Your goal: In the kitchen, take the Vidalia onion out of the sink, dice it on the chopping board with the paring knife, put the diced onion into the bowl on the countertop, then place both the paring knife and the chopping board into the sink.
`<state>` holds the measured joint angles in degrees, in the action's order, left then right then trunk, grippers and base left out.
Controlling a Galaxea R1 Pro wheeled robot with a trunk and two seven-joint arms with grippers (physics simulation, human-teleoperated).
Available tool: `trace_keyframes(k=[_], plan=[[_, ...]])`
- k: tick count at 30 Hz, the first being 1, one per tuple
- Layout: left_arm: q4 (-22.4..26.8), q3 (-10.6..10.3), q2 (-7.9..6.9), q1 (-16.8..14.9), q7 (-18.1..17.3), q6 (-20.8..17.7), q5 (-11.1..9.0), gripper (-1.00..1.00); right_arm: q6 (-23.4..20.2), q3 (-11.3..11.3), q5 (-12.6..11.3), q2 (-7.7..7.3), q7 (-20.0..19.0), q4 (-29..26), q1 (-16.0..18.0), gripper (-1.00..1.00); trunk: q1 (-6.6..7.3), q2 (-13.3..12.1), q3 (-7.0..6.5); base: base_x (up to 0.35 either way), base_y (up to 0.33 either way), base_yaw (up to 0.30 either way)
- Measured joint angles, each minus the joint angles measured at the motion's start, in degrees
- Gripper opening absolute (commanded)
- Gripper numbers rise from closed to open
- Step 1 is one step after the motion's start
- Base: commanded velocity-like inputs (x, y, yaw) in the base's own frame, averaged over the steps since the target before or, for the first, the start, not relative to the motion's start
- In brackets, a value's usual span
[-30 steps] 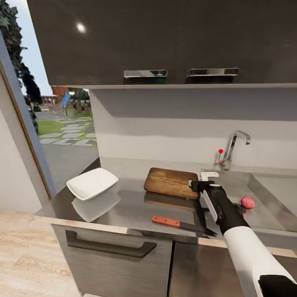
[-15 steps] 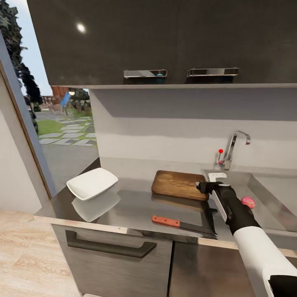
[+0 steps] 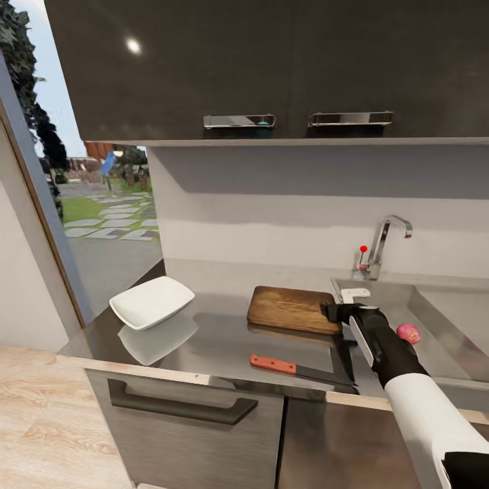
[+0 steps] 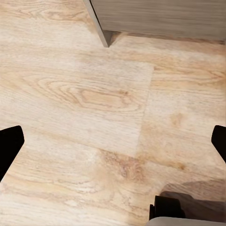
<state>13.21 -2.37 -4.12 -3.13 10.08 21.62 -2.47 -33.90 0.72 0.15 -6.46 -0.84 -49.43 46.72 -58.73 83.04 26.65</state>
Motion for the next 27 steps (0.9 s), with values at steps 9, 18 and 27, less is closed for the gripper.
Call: trace_keyframes(k=[9, 18, 27], plan=[[0.0, -0.1, 0.00, 0.0, 0.0, 0.0, 0.0, 1.00, 0.0, 0.0, 0.0, 0.01, -0.1, 0.2, 0.0, -1.00, 0.00, 0.0, 0.00, 0.000, 0.000, 0.000], [0.0, 0.0, 0.00, 0.0, 0.0, 0.0, 0.0, 1.00, 0.0, 0.0, 0.1, -0.01, -0.1, 0.2, 0.0, -1.00, 0.00, 0.0, 0.00, 0.000, 0.000, 0.000], [0.0, 0.0, 0.00, 0.0, 0.0, 0.0, 0.0, 1.00, 0.0, 0.1, 0.0, 0.07, -0.1, 0.6, 0.0, -1.00, 0.00, 0.0, 0.00, 0.000, 0.000, 0.000]])
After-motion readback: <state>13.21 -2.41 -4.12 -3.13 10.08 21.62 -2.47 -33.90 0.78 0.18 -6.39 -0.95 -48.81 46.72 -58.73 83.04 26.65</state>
